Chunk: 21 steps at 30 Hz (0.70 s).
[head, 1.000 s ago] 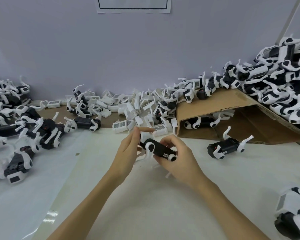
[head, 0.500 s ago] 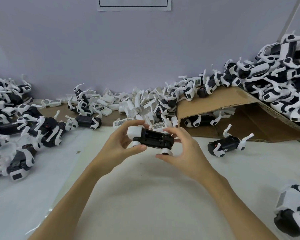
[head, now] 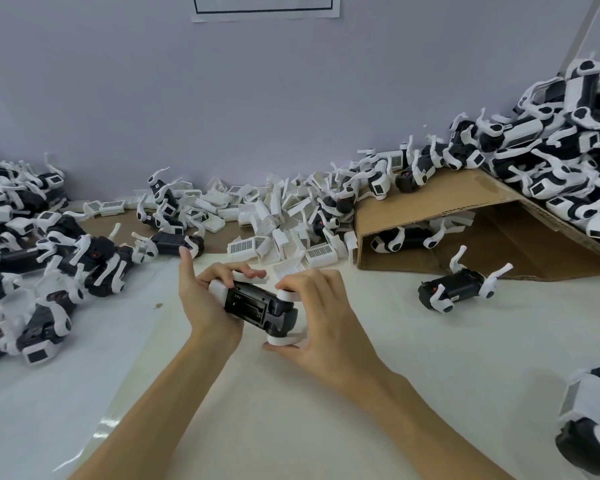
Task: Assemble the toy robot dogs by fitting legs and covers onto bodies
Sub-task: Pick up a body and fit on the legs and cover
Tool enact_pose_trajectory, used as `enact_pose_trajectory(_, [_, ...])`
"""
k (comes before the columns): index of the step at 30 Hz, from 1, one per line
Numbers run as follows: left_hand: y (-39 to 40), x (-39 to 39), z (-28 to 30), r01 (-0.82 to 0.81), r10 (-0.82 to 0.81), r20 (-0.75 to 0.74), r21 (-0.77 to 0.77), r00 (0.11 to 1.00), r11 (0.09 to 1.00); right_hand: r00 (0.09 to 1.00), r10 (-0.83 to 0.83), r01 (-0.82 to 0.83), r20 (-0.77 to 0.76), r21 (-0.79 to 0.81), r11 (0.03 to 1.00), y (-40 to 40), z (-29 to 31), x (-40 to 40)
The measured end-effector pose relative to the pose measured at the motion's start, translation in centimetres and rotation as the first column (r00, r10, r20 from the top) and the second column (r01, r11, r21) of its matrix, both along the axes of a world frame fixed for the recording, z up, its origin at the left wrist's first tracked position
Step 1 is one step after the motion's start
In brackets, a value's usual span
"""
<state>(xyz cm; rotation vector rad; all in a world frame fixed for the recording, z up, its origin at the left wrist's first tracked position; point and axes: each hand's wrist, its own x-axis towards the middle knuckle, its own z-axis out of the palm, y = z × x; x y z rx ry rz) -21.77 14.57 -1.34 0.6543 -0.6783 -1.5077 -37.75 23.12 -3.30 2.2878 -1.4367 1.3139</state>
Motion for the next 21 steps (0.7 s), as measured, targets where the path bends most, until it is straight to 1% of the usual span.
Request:
enact_pose_trajectory(2, [0.0,0.2,0.2,0.026,-0.026,-0.007,-0.031,1.000,0.999,1.000,-0.011,0.011,0.001,-0.023,1.000,0.2,0.0,0.2])
enact_pose_trajectory(4, [0.0,0.1,0.2,0.058,-0.058,0.001,-0.079,0.998,0.995,0.999,-0.036,0.036,0.033,-0.010,0.999,0.2,0.2,-0.1])
enact_pose_trajectory(6, [0.3,-0.2,0.4,0.106,-0.104,0.023,-0.106,0.994,0.989,0.992,-0.037,0.031,0.121,0.053,0.998,0.2,0.4,-0.9])
enact_pose_trajectory(8, [0.5,-0.6,0.6,0.140,-0.130,0.086,-0.121,0.988,0.983,0.970,-0.040,0.004,0.240,0.147,0.989,0.4,0.6,-1.8])
enact_pose_trajectory(9, [0.8,-0.8,0.7,0.140,-0.120,0.151,-0.129,0.981,0.982,0.958,-0.055,-0.002,0.282,0.198,0.980,0.4,0.6,-2.2])
enact_pose_trajectory(10, [1.0,-1.0,0.8,0.127,-0.086,0.255,-0.150,0.963,0.980,0.948,-0.077,-0.002,0.309,0.247,0.969,0.5,0.6,-2.5])
enact_pose_trajectory(11, [1.2,-1.3,0.7,0.114,-0.031,0.392,-0.192,0.920,0.975,0.939,-0.102,0.002,0.329,0.291,0.957,0.4,0.5,-2.7])
enact_pose_trajectory(12, [1.4,-1.5,0.6,0.099,0.050,0.524,-0.252,0.850,0.963,0.931,-0.126,0.007,0.344,0.327,0.945,0.4,0.4,-2.9])
enact_pose_trajectory(13, [1.4,-1.8,0.3,0.080,0.142,0.619,-0.316,0.773,0.945,0.922,-0.148,0.011,0.358,0.357,0.934,0.3,0.2,-2.9])
enact_pose_trajectory(14, [1.4,-2.0,0.0,0.051,0.219,0.667,-0.360,0.712,0.931,0.913,-0.165,0.010,0.373,0.384,0.923,0.2,0.1,-2.9])
enact_pose_trajectory(15, [1.3,-2.0,-0.1,0.019,0.261,0.683,-0.373,0.682,0.927,0.901,-0.174,-0.005,0.397,0.410,0.912,0.1,0.0,-2.9])
enact_pose_trajectory(16, [1.1,-1.9,-0.2,-0.011,0.277,0.681,-0.368,0.678,0.930,0.887,-0.167,-0.044,0.430,0.438,0.898,0.0,-0.1,-2.8])
enact_pose_trajectory(18, [0.4,-1.3,-0.2,-0.049,0.278,0.661,-0.343,0.697,0.938,0.885,-0.104,-0.145,0.453,0.481,0.864,-0.1,-0.2,-2.7])
enact_pose_trajectory(19, [0.1,-1.0,-0.2,-0.071,0.271,0.645,-0.320,0.715,0.945,0.907,-0.064,-0.172,0.417,0.504,0.846,-0.1,-0.3,-2.7])
enact_pose_trajectory(21, [-0.8,-0.4,-0.4,-0.147,0.281,0.606,-0.262,0.745,0.954,0.954,-0.013,-0.164,0.300,0.557,0.814,-0.2,-0.5,-2.8])
